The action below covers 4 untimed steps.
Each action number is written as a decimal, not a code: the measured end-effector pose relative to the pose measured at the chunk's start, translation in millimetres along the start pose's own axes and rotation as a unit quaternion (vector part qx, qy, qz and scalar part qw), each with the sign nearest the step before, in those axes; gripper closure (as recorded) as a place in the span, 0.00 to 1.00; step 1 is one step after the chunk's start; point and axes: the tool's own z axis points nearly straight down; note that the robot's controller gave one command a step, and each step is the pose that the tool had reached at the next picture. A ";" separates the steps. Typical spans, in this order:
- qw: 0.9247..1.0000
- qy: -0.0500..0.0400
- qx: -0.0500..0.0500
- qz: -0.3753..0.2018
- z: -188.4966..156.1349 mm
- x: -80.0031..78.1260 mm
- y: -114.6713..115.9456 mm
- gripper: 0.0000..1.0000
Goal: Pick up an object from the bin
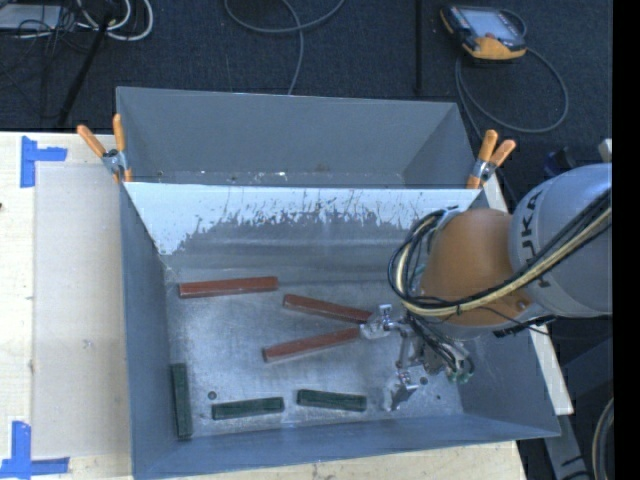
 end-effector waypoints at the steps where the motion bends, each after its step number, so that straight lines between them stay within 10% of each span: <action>1: 0.999 0.002 -0.001 -0.039 -0.8 -34.4 21.8 0.00; 2: 0.998 -0.001 -0.001 -0.069 -14.8 -14.6 60.3 0.00; 3: 1.000 0.003 -0.001 0.009 -2.7 -48.0 111.1 1.00; 4: 1.000 0.003 -0.001 0.008 -2.7 -48.0 111.1 1.00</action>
Offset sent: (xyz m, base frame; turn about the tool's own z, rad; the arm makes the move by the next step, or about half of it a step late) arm -0.0277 0.0886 0.0282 -0.1871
